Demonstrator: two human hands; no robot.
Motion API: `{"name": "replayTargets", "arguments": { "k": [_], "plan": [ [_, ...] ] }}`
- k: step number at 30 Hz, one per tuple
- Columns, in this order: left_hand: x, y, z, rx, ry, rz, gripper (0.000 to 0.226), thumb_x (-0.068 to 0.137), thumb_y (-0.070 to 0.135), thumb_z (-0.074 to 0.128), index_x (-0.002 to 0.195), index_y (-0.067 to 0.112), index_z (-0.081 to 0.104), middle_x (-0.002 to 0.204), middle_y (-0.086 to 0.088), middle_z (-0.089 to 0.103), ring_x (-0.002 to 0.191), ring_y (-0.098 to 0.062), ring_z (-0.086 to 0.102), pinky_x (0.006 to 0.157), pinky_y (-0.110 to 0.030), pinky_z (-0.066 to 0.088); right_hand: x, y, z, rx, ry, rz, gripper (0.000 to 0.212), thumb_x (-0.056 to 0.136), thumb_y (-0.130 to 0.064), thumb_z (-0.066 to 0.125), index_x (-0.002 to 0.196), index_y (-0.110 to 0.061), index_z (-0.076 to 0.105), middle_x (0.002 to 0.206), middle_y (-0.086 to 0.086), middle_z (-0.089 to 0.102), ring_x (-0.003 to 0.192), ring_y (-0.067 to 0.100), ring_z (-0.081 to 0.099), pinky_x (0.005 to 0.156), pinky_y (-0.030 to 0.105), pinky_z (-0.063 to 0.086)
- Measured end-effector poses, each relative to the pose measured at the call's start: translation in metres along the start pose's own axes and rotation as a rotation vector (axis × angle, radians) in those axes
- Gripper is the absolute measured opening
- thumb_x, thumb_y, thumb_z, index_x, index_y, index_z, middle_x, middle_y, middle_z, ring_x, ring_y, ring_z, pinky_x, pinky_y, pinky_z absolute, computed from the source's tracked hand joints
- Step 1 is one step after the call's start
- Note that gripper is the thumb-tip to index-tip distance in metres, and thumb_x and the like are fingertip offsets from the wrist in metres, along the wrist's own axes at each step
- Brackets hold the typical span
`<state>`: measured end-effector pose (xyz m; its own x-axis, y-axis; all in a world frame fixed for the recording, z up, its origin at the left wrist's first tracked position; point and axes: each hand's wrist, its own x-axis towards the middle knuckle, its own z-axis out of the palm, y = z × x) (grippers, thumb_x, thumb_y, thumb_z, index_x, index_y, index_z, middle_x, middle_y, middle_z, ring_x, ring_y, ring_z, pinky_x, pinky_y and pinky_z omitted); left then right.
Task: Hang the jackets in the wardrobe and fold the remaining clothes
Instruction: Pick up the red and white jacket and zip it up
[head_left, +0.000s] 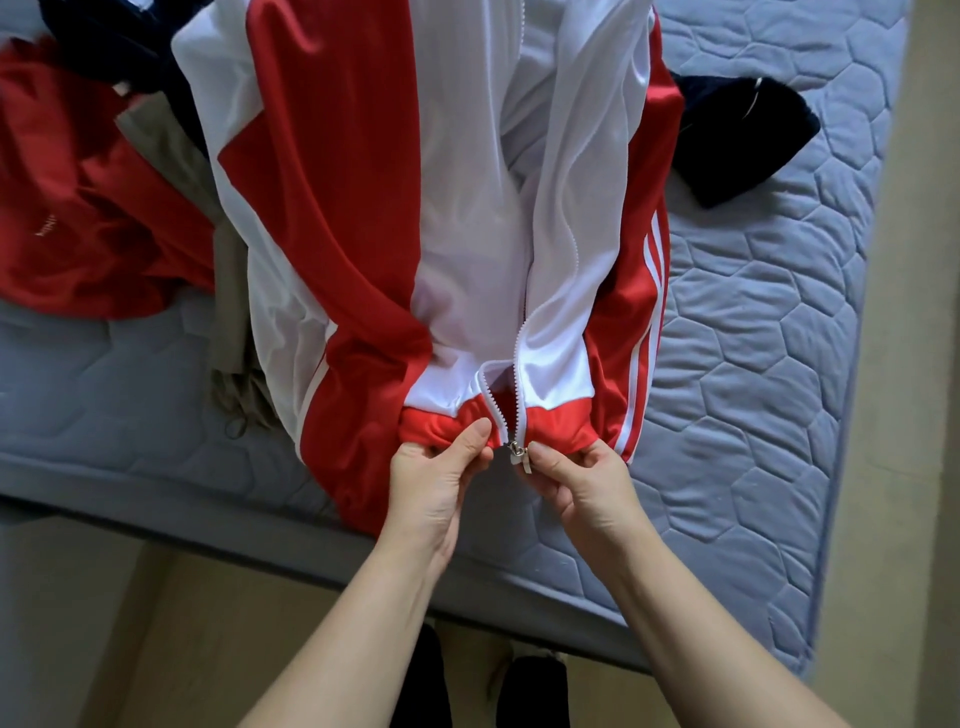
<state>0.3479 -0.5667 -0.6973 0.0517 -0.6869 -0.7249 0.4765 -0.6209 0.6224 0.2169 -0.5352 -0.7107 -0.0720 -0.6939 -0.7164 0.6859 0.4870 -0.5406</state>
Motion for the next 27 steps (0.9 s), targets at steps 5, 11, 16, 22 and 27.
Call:
{"name": "replayTargets", "arguments": {
  "k": [5,11,16,22,27],
  "plan": [
    [-0.003,-0.001,0.002,0.041,0.022,0.048,0.009,0.065,0.005,0.075,0.062,0.013,0.073,0.065,-0.004,0.067,0.054,-0.009,0.060,0.054,-0.019,0.052,-0.003,0.008,0.004,0.022,0.030,-0.044,0.021,0.066,0.002,0.069,0.083,-0.008,0.075,0.084,0.013,0.074,0.074,0.021,0.071,0.066,0.026,0.057],
    [-0.004,-0.003,0.002,0.132,0.066,0.126,0.021,0.073,0.002,0.075,0.059,0.018,0.073,0.061,-0.001,0.067,0.055,-0.009,0.059,0.058,-0.021,0.052,-0.005,0.010,0.007,0.065,0.063,-0.041,0.019,0.066,0.001,0.068,0.078,-0.010,0.078,0.082,0.012,0.074,0.074,0.020,0.071,0.066,0.025,0.057],
    [-0.004,-0.004,0.002,0.163,0.067,0.143,0.023,0.075,0.002,0.074,0.060,0.019,0.073,0.062,-0.002,0.068,0.057,-0.011,0.060,0.062,-0.023,0.052,-0.008,0.011,0.011,0.108,0.109,-0.031,0.021,0.065,0.003,0.068,0.085,-0.002,0.071,0.080,0.015,0.072,0.072,0.021,0.070,0.065,0.026,0.058],
    [0.000,-0.006,-0.001,0.254,0.056,0.168,0.020,0.075,0.003,0.076,0.060,0.016,0.073,0.062,-0.005,0.068,0.057,-0.012,0.062,0.062,-0.023,0.053,-0.010,0.013,0.016,0.151,0.187,-0.036,0.019,0.075,0.010,0.064,0.091,0.001,0.068,0.078,0.013,0.072,0.070,0.018,0.070,0.064,0.024,0.057],
    [0.001,-0.009,-0.003,0.365,0.051,0.190,0.023,0.074,0.007,0.078,0.054,0.014,0.069,0.057,-0.004,0.067,0.055,-0.013,0.062,0.059,-0.023,0.053,-0.012,0.018,0.015,0.117,0.301,-0.069,0.017,0.078,0.011,0.066,0.085,-0.004,0.070,0.075,0.010,0.072,0.068,0.017,0.067,0.062,0.022,0.056]
  ]
}}
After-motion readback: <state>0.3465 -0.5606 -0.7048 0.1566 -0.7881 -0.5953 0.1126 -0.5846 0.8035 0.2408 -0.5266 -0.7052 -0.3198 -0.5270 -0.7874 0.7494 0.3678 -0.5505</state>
